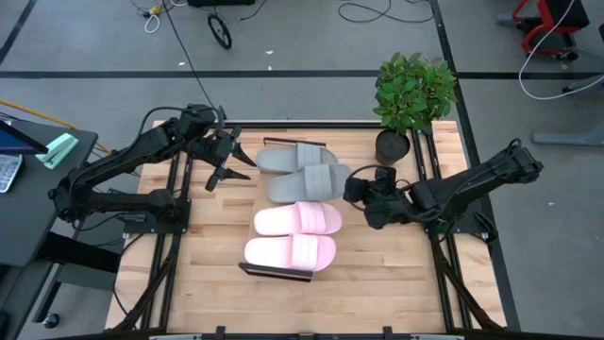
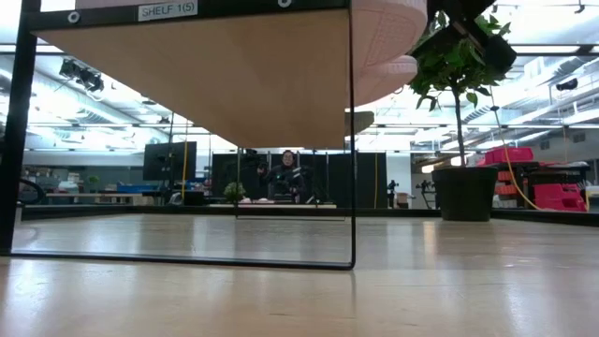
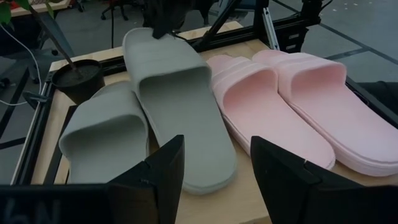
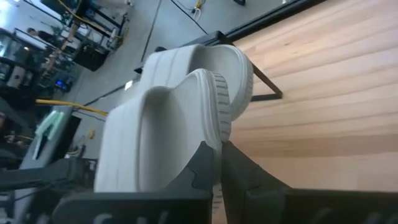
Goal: Pick and place slides into the shelf
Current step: Adjust the gray slides on the shelf
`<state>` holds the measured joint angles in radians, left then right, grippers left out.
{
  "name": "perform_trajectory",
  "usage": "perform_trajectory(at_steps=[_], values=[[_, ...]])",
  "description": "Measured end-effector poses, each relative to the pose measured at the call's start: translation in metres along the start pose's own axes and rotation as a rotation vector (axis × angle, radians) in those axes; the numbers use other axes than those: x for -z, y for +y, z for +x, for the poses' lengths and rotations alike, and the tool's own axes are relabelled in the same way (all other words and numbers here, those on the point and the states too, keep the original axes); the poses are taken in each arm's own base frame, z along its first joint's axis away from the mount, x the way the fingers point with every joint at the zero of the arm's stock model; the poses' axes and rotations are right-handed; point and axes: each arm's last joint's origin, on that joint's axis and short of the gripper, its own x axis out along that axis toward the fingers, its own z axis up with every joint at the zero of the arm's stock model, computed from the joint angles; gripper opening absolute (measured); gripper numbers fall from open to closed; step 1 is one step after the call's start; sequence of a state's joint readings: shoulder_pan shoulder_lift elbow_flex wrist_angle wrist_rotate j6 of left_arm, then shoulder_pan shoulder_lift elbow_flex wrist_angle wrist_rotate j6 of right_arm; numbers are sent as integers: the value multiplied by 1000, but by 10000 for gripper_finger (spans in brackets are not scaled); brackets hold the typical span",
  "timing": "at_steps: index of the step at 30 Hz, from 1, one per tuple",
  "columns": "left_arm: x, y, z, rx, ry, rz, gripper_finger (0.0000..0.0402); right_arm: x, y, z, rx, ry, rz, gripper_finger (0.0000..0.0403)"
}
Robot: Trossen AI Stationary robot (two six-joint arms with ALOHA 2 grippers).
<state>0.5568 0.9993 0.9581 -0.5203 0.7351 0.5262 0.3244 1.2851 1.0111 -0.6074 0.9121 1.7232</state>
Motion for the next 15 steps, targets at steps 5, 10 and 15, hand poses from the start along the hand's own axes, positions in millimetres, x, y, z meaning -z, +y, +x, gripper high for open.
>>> perform_trajectory(at_steps=[5,10,15], values=[[0,0,0,0,1,-1,190,-15,10,-11,-94,-47,33,9],[0,0,0,0,0,0,190,-20,25,-12,-192,-72,71,9],[0,0,0,-1,0,0,190,-14,35,7,-220,-58,94,9]])
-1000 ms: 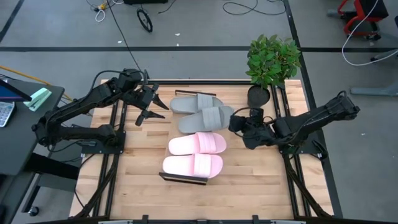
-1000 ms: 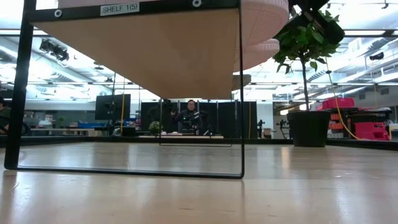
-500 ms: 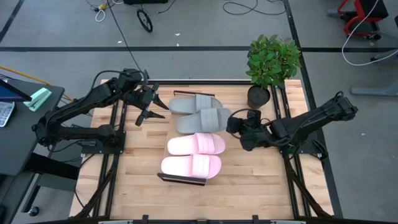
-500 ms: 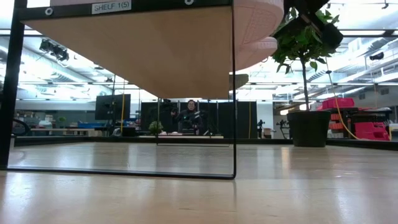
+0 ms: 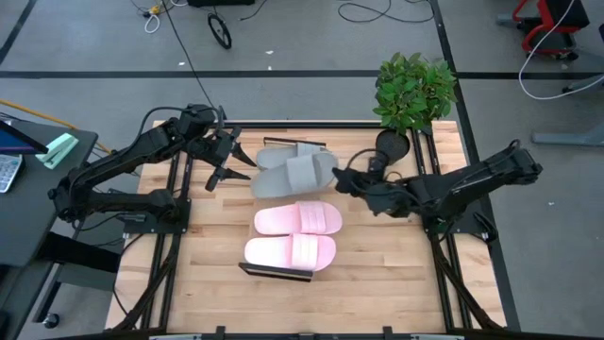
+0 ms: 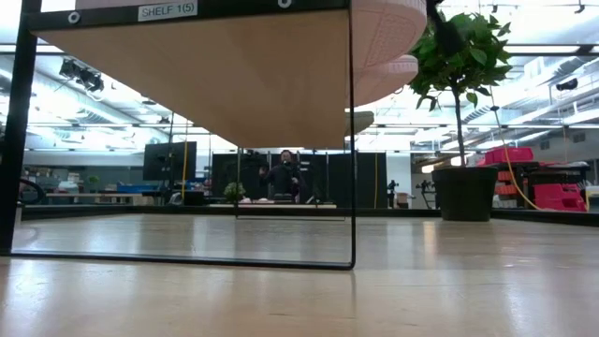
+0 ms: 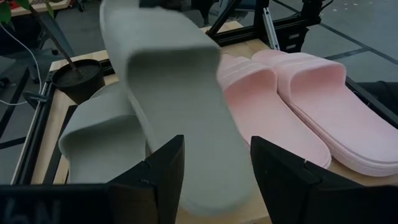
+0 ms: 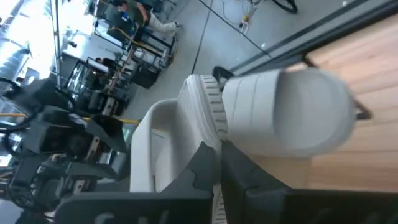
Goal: Pick and place slides into the shelf
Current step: Adjust the gray slides on the shelf
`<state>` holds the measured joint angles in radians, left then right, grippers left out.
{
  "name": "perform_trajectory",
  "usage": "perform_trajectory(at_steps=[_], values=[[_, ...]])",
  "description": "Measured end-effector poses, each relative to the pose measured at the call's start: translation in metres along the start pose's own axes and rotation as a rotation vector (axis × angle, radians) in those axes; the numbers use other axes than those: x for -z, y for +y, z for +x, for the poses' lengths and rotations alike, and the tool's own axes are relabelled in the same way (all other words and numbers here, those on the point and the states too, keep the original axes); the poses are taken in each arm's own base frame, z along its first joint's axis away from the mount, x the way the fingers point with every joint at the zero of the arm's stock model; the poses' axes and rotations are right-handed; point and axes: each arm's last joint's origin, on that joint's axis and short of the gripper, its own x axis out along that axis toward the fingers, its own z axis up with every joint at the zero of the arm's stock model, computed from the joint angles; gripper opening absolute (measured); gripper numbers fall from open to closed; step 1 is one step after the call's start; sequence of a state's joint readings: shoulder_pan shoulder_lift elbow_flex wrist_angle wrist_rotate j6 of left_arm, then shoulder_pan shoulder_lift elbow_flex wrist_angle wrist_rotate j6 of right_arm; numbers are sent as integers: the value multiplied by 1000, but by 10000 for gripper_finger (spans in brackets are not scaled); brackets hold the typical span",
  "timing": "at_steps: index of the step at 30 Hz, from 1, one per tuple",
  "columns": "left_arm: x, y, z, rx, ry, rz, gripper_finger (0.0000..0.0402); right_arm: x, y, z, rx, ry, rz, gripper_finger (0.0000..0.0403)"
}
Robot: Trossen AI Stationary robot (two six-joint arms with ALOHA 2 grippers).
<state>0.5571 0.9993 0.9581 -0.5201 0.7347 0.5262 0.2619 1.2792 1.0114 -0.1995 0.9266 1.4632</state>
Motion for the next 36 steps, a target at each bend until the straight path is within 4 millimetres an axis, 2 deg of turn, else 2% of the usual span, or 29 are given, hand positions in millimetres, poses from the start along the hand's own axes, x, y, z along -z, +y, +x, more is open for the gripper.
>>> perform_trajectory(at_steps=[7,16,28,33,36], values=[[0,0,0,0,0,5,190,28,-1,35,-42,51,72,9],[0,0,0,0,1,30,190,53,-15,55,3,52,98,9],[0,0,0,0,1,28,190,58,-25,56,71,92,54,9],[0,0,0,0,1,30,190,57,-9,52,66,109,50,9],[0,0,0,-1,-2,32,190,52,0,48,121,146,39,9]])
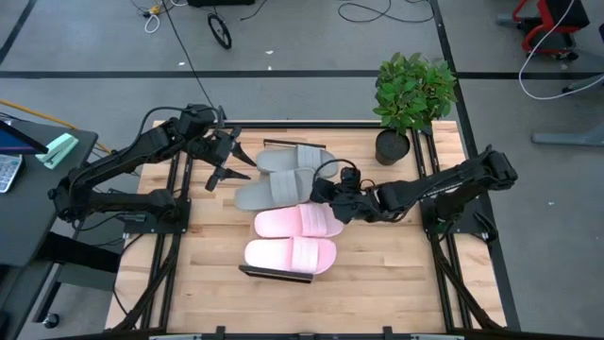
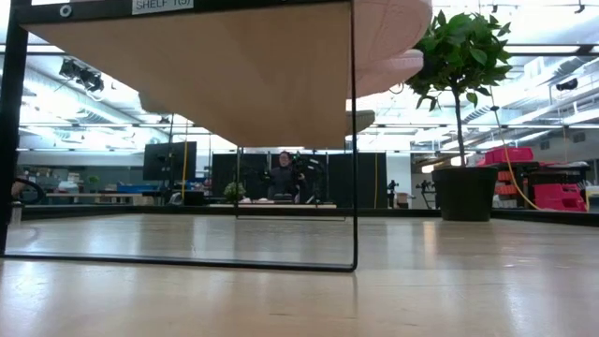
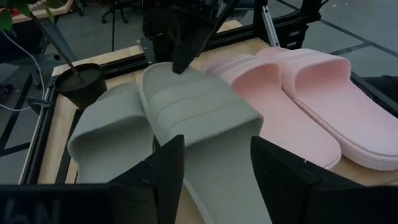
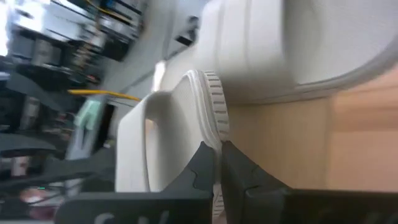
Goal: Pick and place slides into the shelf
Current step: Adjust the gray slides on the shelf
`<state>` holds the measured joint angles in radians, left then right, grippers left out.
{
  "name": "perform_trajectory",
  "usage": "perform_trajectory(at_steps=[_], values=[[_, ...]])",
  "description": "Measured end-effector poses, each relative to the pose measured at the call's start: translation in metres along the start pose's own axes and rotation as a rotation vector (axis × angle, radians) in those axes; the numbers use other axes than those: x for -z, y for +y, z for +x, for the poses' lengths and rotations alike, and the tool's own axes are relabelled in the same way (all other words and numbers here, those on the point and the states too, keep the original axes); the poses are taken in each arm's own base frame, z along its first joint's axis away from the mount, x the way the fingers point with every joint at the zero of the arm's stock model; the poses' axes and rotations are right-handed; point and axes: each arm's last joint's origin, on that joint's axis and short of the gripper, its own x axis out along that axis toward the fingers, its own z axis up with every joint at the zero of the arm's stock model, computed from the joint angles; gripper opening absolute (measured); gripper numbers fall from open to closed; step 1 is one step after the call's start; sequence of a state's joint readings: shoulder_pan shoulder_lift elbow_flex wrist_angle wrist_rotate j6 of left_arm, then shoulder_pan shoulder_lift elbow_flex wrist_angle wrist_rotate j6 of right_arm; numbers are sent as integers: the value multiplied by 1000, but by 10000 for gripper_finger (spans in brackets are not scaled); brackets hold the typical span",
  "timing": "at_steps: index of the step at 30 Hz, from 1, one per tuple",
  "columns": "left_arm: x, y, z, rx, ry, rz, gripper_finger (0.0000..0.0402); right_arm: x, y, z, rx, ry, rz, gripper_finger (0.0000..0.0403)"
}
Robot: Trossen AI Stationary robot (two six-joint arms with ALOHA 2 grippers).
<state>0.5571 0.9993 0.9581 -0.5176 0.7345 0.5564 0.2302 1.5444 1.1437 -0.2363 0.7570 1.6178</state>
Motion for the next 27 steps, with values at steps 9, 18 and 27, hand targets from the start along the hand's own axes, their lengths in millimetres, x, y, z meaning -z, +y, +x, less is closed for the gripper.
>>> perform_trajectory(at_steps=[9,18,27], values=[[-1,0,0,-3,-6,7,190,-13,5,-2,162,128,-23,9],[0,0,0,-2,-3,8,189,-6,-7,17,252,211,-50,9],[0,0,0,-3,-4,10,189,-11,-5,12,245,217,-51,10]])
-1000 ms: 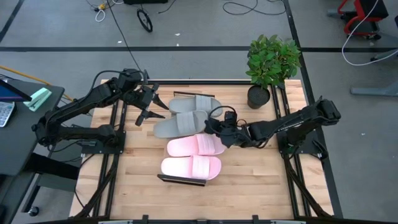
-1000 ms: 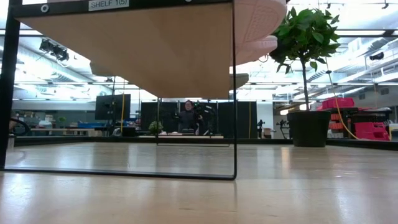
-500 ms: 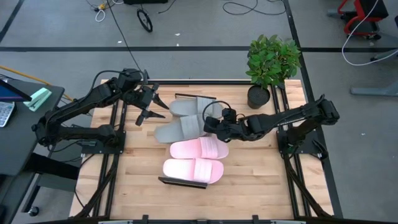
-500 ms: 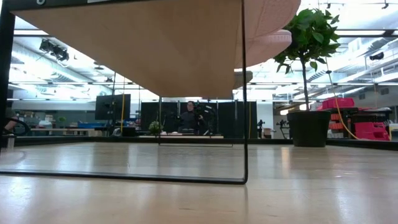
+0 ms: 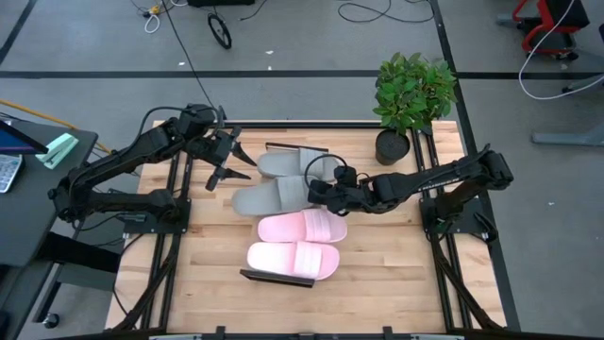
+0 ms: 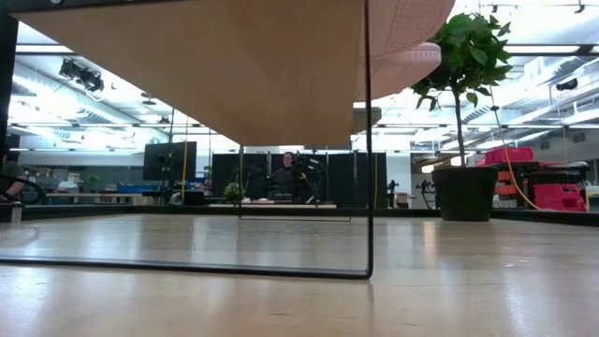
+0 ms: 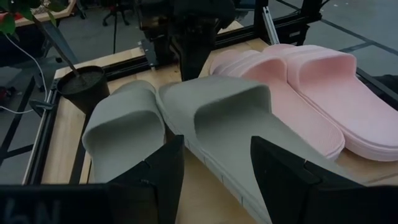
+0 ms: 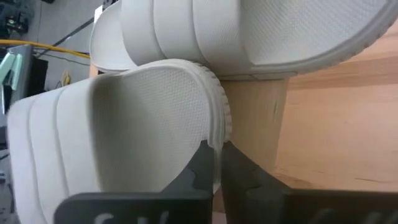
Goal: Pick and place slides into the shelf
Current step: Adjust the gray slides on the shelf
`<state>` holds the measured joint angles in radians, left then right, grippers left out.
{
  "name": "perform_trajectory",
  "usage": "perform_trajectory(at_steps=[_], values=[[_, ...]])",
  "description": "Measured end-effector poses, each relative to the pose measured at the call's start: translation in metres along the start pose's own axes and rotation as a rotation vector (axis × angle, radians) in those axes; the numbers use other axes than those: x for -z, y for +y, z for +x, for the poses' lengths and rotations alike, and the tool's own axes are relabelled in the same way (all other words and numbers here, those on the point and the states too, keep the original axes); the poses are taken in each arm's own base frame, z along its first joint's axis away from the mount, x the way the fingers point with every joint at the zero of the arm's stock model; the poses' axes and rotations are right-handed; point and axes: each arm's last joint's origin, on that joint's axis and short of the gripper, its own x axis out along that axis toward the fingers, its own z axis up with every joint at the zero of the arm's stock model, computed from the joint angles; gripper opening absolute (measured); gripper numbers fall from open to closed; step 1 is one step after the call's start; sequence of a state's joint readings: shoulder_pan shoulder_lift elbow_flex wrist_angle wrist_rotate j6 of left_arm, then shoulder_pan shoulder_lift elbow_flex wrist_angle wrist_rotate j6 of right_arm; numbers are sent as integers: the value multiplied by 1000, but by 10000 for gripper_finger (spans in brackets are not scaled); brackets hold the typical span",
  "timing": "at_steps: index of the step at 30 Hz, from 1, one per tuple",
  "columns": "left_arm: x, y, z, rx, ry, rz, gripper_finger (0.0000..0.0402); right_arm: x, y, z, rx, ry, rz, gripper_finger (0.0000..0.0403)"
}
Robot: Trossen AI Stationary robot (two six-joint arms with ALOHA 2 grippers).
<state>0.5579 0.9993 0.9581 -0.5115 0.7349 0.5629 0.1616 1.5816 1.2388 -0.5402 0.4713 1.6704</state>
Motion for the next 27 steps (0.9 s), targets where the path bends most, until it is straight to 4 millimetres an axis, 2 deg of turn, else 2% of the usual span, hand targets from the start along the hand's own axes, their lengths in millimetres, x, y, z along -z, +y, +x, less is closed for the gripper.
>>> perform_trajectory(at_steps=[5,10,14,27], values=[[0,0,0,-1,-1,2,189,0,0,0,0,2,-16,12],[0,0,0,-1,-1,3,190,1,-1,0,6,22,-20,58],[0,0,0,-1,0,2,190,1,-1,0,9,44,-33,81],[0,0,0,0,1,1,190,-10,3,-24,-47,53,-54,110]])
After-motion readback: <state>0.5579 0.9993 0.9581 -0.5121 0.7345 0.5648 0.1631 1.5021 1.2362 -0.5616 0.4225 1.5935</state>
